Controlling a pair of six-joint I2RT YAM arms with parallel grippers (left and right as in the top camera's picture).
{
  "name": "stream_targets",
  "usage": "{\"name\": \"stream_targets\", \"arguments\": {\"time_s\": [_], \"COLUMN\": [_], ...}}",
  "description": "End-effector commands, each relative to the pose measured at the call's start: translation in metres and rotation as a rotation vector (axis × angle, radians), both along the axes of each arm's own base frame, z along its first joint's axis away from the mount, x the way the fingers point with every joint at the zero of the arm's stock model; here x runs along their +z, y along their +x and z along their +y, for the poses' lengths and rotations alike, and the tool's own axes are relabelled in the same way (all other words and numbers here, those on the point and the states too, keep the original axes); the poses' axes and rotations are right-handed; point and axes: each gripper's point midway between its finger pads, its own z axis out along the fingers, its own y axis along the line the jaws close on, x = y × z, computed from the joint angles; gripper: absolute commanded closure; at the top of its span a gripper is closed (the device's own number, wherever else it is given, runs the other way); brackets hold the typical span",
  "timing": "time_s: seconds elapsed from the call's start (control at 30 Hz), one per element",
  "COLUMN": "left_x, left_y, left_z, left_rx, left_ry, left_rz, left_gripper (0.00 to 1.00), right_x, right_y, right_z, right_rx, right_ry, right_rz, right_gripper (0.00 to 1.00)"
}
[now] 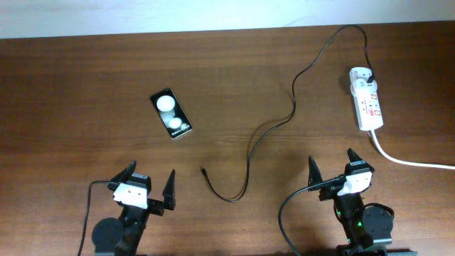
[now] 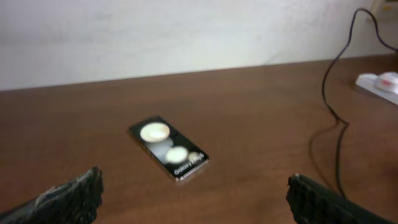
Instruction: Plug charger to phone and switch on socket
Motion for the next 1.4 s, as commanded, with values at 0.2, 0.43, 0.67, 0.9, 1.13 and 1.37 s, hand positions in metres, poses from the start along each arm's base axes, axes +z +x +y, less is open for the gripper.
{"name": "stream_targets", "arguments": {"time_s": [0.2,0.43,0.67,0.9,1.13,1.37], "left_x": [0.122,0.152,0.139,0.064,0.019,0.008], "left_y": [0.001,0.041,0.1,0.139,0.165,0.175], "left_z": [-0.016,-0.022,-0.024,-0.025,-0.026,-0.026], "left_rx": [-0.103,-0.153,-0.165,-0.171,-0.173,-0.173], "left_ry": [0.009,0.071,0.067,0.055,0.05,0.05], "left_rz": [0.057,0.324,0.571,0.81,0.892,0.895], "left_gripper": [0.01,0.01,0.01,0.01,0.01,0.01], "right_x": [-0.001,-0.001,-0.001,-0.001,-0.002,-0.002], "right_y": [0.0,0.0,0.0,0.0,0.0,0.0], "right_z": [0.0,0.0,0.0,0.0,0.0,0.0], "right_rx": [-0.002,-0.002,-0.002,-0.002,-0.001,-0.001], "right_ry": [-0.007,-0.006,-0.006,-0.006,-0.007,-0.007], "right_rz": [-0.002,-0.003,-0.003,-0.003,0.0,0.0], "right_gripper": [0.01,0.01,0.01,0.01,0.01,0.01]}}
